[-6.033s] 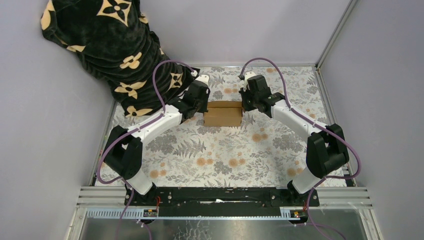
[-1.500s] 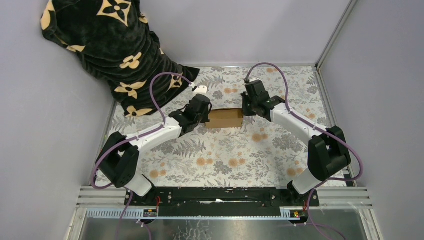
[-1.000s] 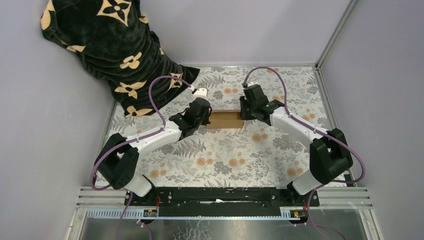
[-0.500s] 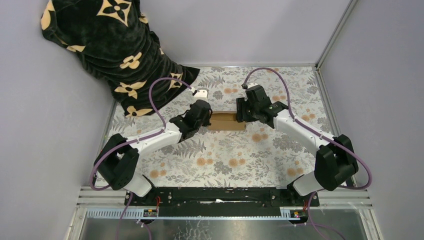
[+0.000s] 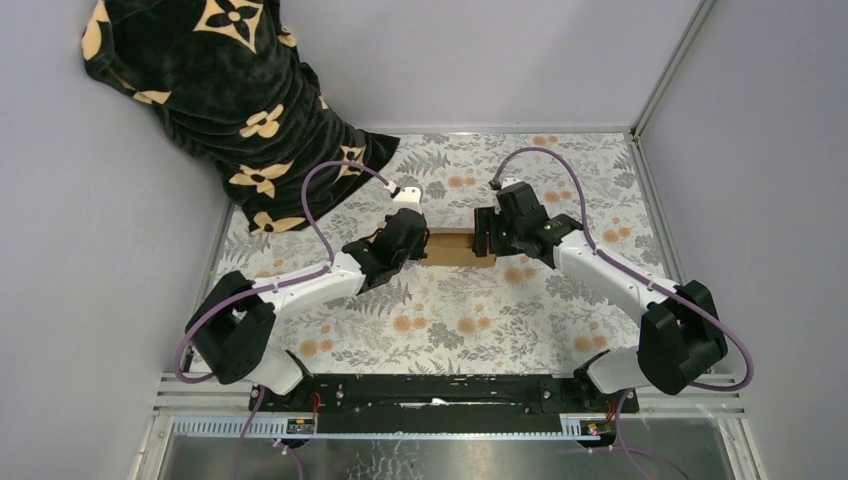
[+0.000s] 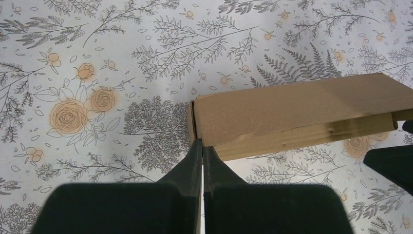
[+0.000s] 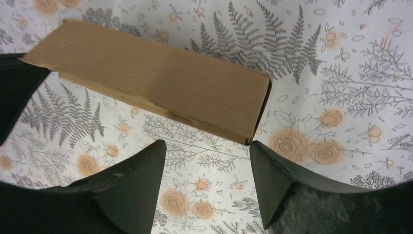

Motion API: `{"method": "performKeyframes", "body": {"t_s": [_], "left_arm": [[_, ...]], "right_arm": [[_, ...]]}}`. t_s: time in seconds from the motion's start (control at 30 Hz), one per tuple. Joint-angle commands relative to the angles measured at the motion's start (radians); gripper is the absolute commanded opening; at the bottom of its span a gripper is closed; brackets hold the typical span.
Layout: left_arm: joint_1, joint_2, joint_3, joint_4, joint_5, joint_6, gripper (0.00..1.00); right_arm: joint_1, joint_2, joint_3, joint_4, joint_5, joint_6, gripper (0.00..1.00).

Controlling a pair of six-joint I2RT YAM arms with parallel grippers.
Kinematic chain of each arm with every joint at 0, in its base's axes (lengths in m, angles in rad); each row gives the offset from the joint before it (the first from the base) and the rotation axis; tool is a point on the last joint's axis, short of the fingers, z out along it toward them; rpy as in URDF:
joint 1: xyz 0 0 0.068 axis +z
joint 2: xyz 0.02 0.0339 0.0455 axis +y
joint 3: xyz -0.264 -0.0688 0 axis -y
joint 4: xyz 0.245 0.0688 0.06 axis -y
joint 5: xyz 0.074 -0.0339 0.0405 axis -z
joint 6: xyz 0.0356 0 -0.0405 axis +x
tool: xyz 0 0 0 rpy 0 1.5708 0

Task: Fold the paper box

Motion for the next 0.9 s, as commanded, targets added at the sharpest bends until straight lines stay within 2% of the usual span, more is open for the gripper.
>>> {"method": "performKeyframes", "body": {"t_s": [0.0,0.33,0.57,0.87], "left_arm": [[-0.026,-0.004,-0.025,0.014,-0.03,-0.024,0.0],[-0.052,-0.013,-0.043,0.027,-0.081,-0.034,0.0],[-0.069,-0.031,-0.055,0.031,-0.124,-0.04,0.0],[-0.091,-0.017,-0.037,0.031,-0.152,-0.038,0.0]], "right_arm": [[0.007,-0.053,-0.049,0.027,-0.011,0.037,0.75],[-0.001,-0.13,-0.101,0.046,-0.066,0.046,0.8],[-0.002,-0.137,0.025,-0.055,-0.036,0.074,0.8],[-0.003,-0.038,0.154,-0.123,0.038,0.111,0.8]]}}
